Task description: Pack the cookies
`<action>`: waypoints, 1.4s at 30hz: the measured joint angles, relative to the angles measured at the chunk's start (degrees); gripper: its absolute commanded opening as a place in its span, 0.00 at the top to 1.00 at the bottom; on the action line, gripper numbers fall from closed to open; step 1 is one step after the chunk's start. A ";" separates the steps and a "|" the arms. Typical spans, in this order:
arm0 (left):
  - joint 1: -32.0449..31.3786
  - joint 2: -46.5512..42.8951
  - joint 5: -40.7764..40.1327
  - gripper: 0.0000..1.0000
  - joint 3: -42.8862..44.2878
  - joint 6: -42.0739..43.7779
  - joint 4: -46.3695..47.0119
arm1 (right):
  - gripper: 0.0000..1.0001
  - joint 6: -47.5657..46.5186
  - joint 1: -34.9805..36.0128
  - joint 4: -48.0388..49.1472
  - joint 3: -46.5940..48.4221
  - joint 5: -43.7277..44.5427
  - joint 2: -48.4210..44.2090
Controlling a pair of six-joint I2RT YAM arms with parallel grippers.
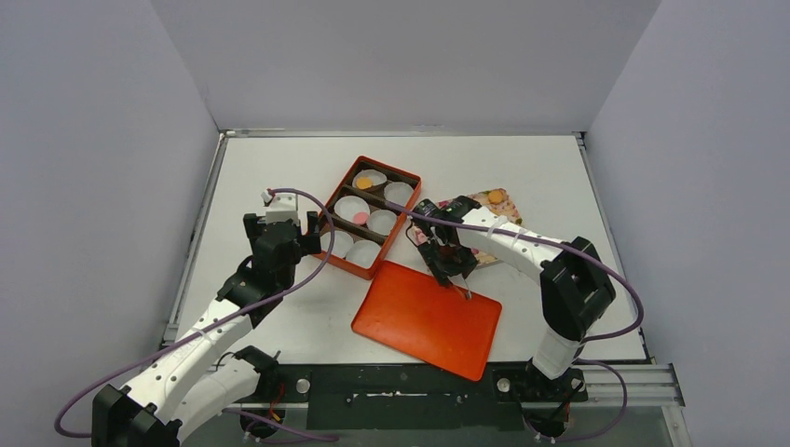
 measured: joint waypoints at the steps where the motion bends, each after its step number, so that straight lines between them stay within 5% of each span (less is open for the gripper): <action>1: 0.00 0.00 0.00 0.07 0.00 0.00 0.00 | 0.54 -0.02 0.00 0.00 0.00 0.07 0.04; 19: 0.02 -0.42 -0.02 0.07 0.00 0.02 0.00 | 0.73 -1.27 -2.38 -0.13 3.41 1.14 2.73; 42: 0.02 -0.76 -0.04 0.07 0.00 0.07 0.00 | 0.73 -2.99 0.92 -5.68 27.71 2.86 7.37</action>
